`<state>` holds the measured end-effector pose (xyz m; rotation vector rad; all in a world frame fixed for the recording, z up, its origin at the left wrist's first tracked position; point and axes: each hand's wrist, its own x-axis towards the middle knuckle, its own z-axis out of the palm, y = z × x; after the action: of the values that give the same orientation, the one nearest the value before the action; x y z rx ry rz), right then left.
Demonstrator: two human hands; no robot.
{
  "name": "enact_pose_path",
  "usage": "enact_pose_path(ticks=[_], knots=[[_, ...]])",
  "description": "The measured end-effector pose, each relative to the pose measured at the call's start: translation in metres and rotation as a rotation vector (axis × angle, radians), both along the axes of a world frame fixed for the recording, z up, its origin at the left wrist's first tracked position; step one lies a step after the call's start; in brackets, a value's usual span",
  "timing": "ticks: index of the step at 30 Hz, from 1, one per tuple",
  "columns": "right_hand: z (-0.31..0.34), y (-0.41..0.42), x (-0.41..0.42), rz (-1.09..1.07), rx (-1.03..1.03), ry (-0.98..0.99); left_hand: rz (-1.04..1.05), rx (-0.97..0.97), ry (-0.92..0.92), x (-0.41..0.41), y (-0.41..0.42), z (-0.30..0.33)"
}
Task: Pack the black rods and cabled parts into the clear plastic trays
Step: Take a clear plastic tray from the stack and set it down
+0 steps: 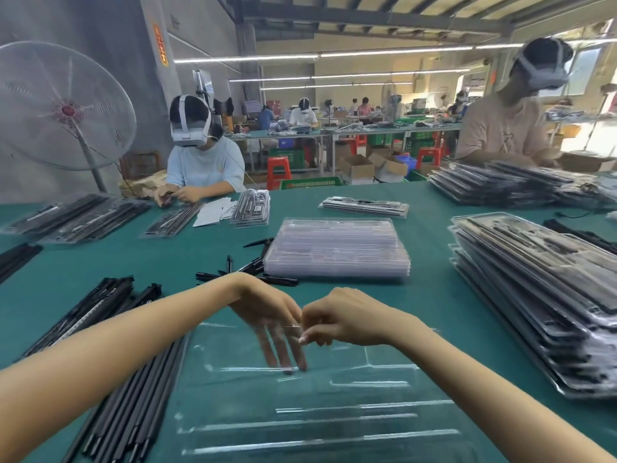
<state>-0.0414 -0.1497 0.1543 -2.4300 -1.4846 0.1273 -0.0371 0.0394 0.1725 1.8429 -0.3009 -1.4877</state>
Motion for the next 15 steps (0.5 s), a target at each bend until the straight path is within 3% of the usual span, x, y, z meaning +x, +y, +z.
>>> enact_pose_path(ticks=[5, 8, 10, 13, 15], knots=[[0.013, 0.009, -0.013, 0.089, -0.037, -0.062, -0.084, 0.058, -0.167, -0.006, -0.004, -0.003], [0.013, 0.009, -0.02, 0.062, 0.024, -0.05, -0.099, 0.14, -0.433, -0.001, -0.004, 0.0], [0.018, 0.012, -0.034, 0.097, 0.149, -0.059, -0.081, 0.257, -0.717, 0.008, 0.004, 0.004], [0.022, 0.017, -0.065, 0.303, 0.152, -0.36, 0.064, 0.476, -0.884, 0.02, 0.033, 0.008], [0.027, 0.013, -0.074, 0.383, 0.051, -0.436, 0.044, 0.552, -0.93, 0.024, 0.049, 0.009]])
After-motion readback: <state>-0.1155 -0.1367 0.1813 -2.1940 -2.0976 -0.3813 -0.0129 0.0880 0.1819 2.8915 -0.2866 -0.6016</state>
